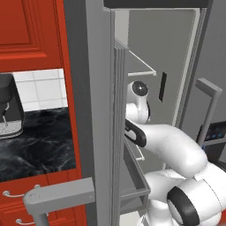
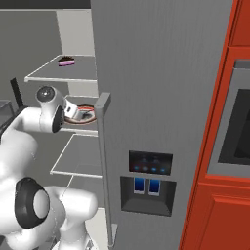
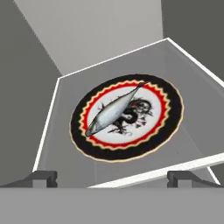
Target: Retrieve the fish from the fridge and place it on the saucepan with marinade on the stove.
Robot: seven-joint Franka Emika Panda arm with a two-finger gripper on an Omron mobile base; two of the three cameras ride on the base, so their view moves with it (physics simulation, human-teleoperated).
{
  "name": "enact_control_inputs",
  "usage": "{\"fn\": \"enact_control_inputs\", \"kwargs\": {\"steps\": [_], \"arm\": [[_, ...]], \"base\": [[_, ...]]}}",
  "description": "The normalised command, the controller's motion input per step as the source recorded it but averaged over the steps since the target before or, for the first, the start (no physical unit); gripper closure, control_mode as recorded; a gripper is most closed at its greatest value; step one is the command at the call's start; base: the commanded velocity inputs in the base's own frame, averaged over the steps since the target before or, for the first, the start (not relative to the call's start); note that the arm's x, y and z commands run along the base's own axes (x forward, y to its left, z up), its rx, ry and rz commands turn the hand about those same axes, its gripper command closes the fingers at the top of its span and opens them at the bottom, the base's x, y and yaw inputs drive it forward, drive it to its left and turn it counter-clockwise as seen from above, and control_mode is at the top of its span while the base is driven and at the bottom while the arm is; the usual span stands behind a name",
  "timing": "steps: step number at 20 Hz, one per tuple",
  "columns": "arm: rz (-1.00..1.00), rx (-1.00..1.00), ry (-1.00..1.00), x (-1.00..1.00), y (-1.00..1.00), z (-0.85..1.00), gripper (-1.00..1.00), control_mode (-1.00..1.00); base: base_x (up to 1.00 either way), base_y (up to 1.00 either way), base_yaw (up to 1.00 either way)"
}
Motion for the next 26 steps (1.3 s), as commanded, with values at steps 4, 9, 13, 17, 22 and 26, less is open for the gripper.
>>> {"fn": "enact_control_inputs", "kwargs": {"steps": [4,9,13,17,22,26], "arm": [[0.0,0.0,0.0,0.38,0.0,-0.04,-1.0,-1.0],[0.0,0.0,0.0,0.4,0.0,-0.19,-1.0,-1.0],[0.0,0.0,0.0,0.45,0.0,-0.19,-1.0,-1.0],[0.0,-0.01,0.0,0.43,0.0,-0.26,-1.0,-1.0],[0.0,0.0,0.0,0.38,0.0,-0.17,-1.0,-1.0],[0.0,0.0,0.0,0.45,0.08,-0.09,-1.0,-1.0]], "base": [[0.0,0.0,0.0],[0.0,0.0,0.0],[0.0,0.0,0.0],[0.0,0.0,0.0],[0.0,0.0,0.0],[0.0,0.0,0.0]]}}
